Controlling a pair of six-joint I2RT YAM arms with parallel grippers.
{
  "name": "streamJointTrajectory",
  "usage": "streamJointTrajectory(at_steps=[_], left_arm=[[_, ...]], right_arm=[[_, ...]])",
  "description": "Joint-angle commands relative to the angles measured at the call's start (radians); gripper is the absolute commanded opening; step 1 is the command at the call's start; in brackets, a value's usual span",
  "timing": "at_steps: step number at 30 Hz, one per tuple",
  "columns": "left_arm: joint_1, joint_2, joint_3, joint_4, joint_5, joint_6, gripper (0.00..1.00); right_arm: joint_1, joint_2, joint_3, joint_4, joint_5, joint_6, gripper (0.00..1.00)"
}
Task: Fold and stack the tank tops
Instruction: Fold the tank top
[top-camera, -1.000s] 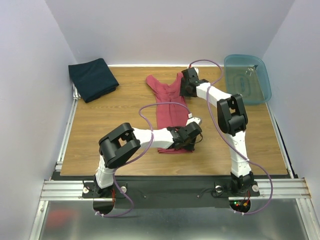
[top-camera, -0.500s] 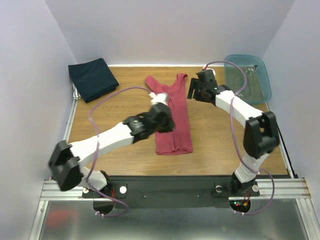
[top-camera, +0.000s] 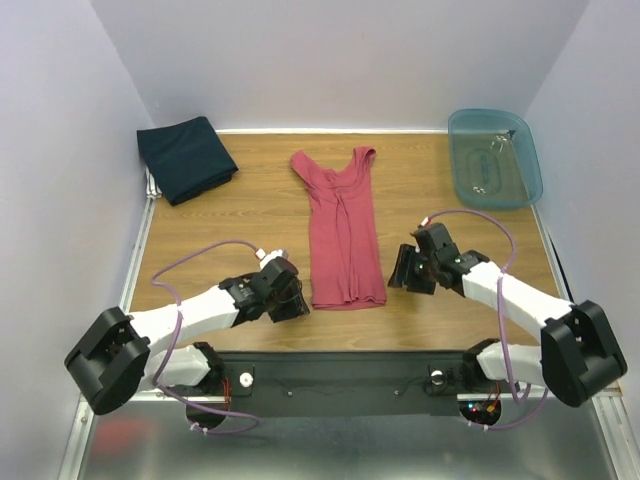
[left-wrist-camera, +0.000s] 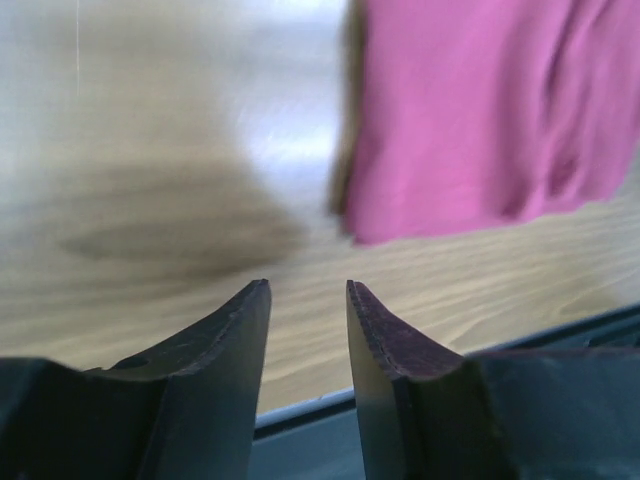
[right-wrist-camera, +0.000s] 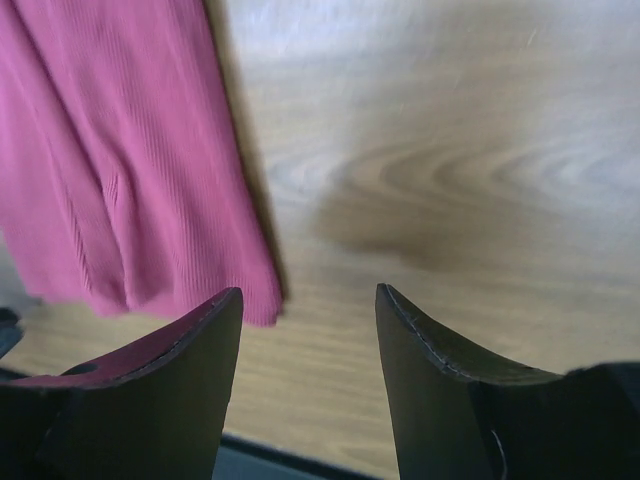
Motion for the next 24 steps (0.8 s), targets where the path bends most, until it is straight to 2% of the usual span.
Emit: streamJointTrajectory(at_steps=[1,7,11,20,24], left_arm=[[0.003,-0.057,-0.058,0.135,0.071,-0.057,0.49],[0.007,-0.011,-0.076,0.231,0.108,-0.057,0.5],[0.03,-0.037,-0.153,0.385,0.137,-0.075,0.5],[0.058,0.006,-0.176,0.455,0.148,-0.069,0.5],[0.069,0.009,-0.179,0.438,0.133,-0.074,0.5]], right_arm=[[0.026,-0.075,-0.045,0.031,-0.076,0.076,0.61],[0.111,-0.034,-0.065,0.049,-0.043,0.124,0.6],[0.114,-0.018,-0.083,0.071,-0.033,0.142,0.6],[0.128,0.02,-0.114,0.134,-0.038,0.171,0.57],[0.137,0.042,-0.129,0.158,-0.041,0.183,0.55]])
